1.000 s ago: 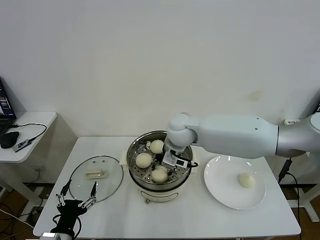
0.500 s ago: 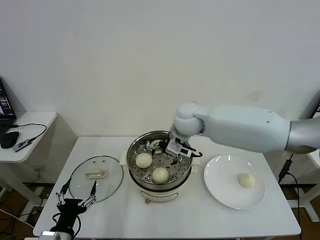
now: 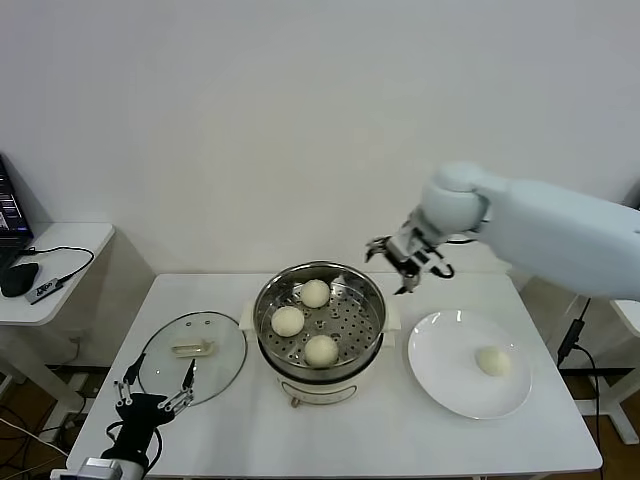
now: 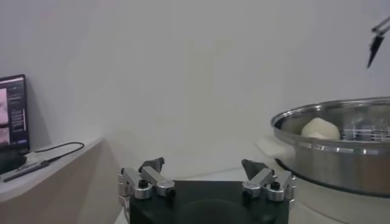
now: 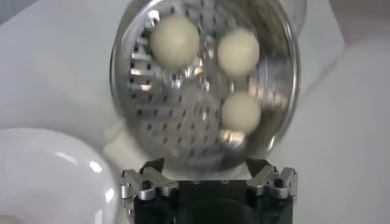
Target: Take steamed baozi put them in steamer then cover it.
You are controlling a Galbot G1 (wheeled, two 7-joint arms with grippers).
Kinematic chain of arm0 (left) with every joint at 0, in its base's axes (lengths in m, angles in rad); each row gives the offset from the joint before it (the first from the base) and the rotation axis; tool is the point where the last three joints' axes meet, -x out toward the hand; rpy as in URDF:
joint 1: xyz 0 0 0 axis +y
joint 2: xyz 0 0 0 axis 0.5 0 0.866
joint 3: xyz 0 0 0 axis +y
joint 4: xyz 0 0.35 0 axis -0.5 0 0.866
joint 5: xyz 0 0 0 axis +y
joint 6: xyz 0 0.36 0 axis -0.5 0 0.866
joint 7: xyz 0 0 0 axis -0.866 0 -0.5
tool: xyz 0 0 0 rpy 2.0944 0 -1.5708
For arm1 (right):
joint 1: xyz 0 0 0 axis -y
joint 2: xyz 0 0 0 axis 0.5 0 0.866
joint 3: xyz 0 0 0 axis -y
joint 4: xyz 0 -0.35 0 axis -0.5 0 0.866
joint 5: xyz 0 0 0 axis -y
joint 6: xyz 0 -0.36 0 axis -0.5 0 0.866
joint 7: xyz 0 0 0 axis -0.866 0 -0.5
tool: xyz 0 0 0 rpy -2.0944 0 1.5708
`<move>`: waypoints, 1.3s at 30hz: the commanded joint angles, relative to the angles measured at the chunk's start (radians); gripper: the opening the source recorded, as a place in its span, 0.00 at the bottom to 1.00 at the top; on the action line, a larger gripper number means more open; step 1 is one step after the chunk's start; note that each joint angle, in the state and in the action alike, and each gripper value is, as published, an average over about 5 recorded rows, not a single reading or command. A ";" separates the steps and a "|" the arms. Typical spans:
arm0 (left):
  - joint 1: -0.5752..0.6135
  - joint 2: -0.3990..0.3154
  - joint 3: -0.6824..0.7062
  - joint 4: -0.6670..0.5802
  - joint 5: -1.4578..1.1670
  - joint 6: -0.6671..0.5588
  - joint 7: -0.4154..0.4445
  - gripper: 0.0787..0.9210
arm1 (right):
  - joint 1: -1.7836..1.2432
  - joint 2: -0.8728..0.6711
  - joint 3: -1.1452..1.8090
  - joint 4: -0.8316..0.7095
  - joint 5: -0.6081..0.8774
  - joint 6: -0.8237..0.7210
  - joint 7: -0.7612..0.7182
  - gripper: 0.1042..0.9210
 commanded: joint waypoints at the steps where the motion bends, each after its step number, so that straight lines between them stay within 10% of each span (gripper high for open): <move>1: -0.001 0.011 0.012 0.001 0.001 0.002 0.000 0.88 | -0.302 -0.289 0.247 -0.005 -0.093 -0.110 -0.035 0.88; 39: 0.016 0.008 0.011 0.021 0.014 0.005 0.000 0.88 | -0.841 -0.184 0.627 -0.241 -0.330 -0.073 0.023 0.88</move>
